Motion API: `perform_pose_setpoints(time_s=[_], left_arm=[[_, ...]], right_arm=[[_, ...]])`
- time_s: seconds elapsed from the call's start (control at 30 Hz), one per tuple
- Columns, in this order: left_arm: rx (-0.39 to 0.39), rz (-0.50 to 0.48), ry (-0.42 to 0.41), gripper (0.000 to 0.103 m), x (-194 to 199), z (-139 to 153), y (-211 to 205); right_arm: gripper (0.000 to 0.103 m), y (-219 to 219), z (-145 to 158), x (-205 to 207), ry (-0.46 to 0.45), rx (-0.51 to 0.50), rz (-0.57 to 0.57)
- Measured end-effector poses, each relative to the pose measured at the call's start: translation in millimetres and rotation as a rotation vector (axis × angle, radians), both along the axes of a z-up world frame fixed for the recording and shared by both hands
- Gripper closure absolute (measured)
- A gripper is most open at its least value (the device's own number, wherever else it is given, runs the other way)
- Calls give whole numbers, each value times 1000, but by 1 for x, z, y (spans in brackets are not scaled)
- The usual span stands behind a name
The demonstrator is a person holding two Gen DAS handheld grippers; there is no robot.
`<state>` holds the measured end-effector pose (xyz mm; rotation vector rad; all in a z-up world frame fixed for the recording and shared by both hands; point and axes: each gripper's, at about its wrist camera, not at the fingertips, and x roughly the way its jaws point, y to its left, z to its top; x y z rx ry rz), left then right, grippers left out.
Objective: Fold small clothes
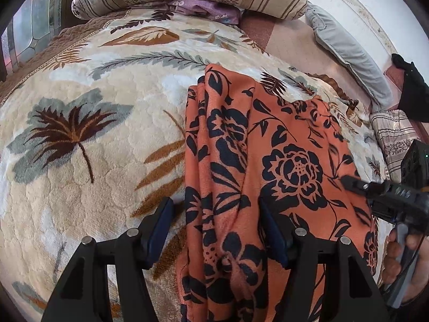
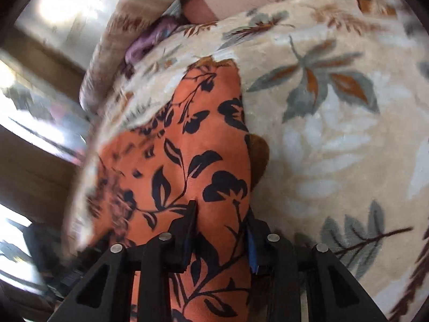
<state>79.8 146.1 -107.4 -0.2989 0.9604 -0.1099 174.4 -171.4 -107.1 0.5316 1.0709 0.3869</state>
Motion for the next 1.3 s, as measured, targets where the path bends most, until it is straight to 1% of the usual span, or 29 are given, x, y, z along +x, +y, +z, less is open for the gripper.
perform_pose_setpoints(time_s=[0.03,0.1,0.13,0.17,0.2,0.23,0.27,0.3,0.33,0.43,0.47,0.5,0.53,0.57,0.63,0.7,0.77,0.8,0.83,0.87,0.9,0.93,0.97,1.0,1.03,1.07,1.2,1.3], left_arm=[[-6,-1,0,36,0,0,1],[-11,-2,0,36,0,-1,2],[-8,-1,-1,36,0,0,1],[-5,-1,-1,36,0,0,1],[-3,-2,-2,36,0,-1,1],[-3,-2,-2,36,0,-1,1],[-7,-3,-2,36,-1,-1,1],[-8,-4,-3,36,-1,-1,1],[-7,-6,-3,36,-1,-1,1],[-6,-7,-5,36,-1,-1,2],[-5,-5,-5,36,-1,-1,1],[-5,-5,-7,36,-1,-1,1],[-5,-5,-10,36,-1,0,1],[-12,-6,-13,36,-3,1,3],[-45,-5,-18,37,-9,6,8],[-74,4,-31,38,-20,15,16],[-134,24,-45,38,-38,25,28],[-147,31,-46,38,-45,27,31],[-143,40,-33,38,-53,25,34],[-123,49,6,42,-58,18,35],[-130,47,76,50,-59,3,36],[-175,46,107,53,-60,-8,39],[-193,56,90,55,-62,-8,42],[-186,54,96,56,-62,-4,42],[-188,54,89,58,-63,1,41],[-191,54,77,58,-64,5,41],[-201,50,48,57,-60,18,39],[-161,54,43,54,-40,26,35]], right_arm=[[63,-8,0,0,14,64,-17],[50,-18,2,1,14,144,-39],[36,-22,4,4,4,177,-48],[31,-27,6,10,-11,225,-70],[31,-28,3,13,-15,258,-93],[31,-27,-4,24,3,294,-112],[35,-27,-12,37,47,311,-123],[69,-22,-22,47,93,283,-106],[71,-16,-25,49,103,250,-85],[71,-5,0,42,13,127,-73],[66,-3,3,40,3,95,-80],[63,-5,5,38,0,56,-93],[58,-6,9,35,-5,34,-106],[49,-4,14,32,-25,25,-115],[46,-8,30,8,-95,-19,-132],[46,-1,45,-14,-152,-37,-82],[46,9,56,-37,-201,-38,-19],[46,9,58,-50,-216,-31,11],[43,12,59,-61,-227,-23,40],[40,13,56,-71,-230,-22,71],[39,19,51,-78,-224,-33,103],[39,24,43,-80,-203,-43,123],[39,27,32,-81,-173,-46,133],[39,30,26,-80,-151,-40,132],[39,31,24,-80,-151,-33,131],[39,31,25,-79,-159,-31,129],[39,22,23,-78,-140,10,129],[39,19,21,-80,-145,21,133]])
